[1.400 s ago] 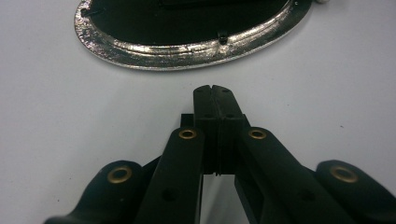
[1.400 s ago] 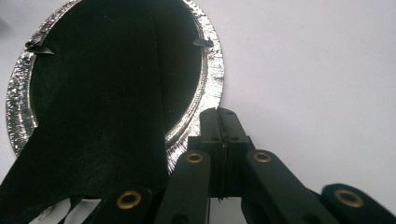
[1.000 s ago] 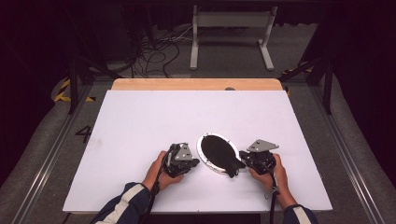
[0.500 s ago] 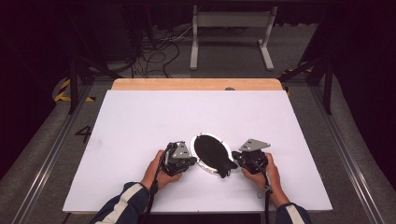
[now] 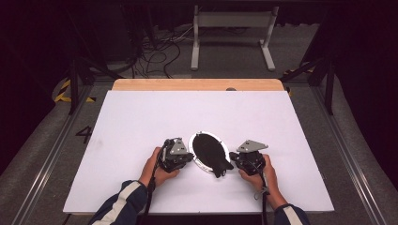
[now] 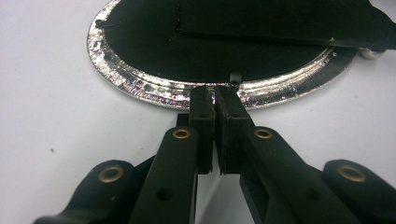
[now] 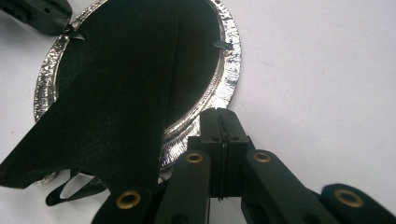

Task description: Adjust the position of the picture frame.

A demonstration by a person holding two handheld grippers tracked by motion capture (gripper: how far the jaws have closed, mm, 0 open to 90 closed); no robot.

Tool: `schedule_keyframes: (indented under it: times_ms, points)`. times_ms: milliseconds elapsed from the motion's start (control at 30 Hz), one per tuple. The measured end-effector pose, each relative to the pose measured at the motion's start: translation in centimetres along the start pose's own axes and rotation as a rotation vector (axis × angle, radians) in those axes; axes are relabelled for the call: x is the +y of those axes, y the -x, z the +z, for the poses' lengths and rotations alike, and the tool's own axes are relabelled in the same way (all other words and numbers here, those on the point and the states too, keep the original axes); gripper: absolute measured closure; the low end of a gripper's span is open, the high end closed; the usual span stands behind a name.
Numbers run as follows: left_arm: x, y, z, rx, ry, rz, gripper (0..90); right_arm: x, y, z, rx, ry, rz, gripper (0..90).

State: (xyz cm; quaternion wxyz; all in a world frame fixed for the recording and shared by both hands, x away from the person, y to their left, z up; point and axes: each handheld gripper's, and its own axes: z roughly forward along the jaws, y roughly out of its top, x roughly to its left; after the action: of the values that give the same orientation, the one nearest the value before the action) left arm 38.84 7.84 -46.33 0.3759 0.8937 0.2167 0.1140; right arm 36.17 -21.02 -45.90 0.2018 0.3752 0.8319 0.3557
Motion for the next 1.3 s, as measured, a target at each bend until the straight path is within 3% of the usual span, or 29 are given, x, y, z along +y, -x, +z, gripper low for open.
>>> schedule_keyframes:
  times_ms: [133,333,433,500,700,900,1067,1300]
  points:
    - [0.0,-0.3,0.0,0.008,0.001,-0.001,89.0,0.1,-0.6,0.0,-0.012,-0.004,-0.014,90.0]
    - [0.0,-0.7,0.1,0.029,0.004,-0.008,89.5,0.1,-1.0,-0.1,0.015,-0.005,-0.011,90.0]
    - [0.1,-1.0,0.3,0.061,0.006,-0.008,89.7,0.1,-1.4,-0.2,0.040,-0.005,-0.019,90.0]
    - [0.2,-1.5,0.4,0.047,0.006,-0.034,89.6,0.1,-1.9,-0.3,0.041,-0.008,-0.034,90.0]
    - [0.3,-2.0,0.7,0.057,0.013,-0.041,89.7,0.1,-2.4,-0.2,0.041,-0.017,-0.021,90.0]
    - [0.5,-2.8,1.0,0.082,0.017,-0.056,89.8,0.3,-3.4,0.0,0.049,-0.012,-0.039,90.0]
    - [0.7,-3.4,1.2,0.079,0.017,-0.091,89.7,0.4,-3.8,0.1,0.063,-0.006,-0.017,90.0]
    - [1.0,-3.8,1.4,0.098,0.010,-0.084,89.7,0.5,-4.5,0.4,0.075,0.010,-0.031,90.0]
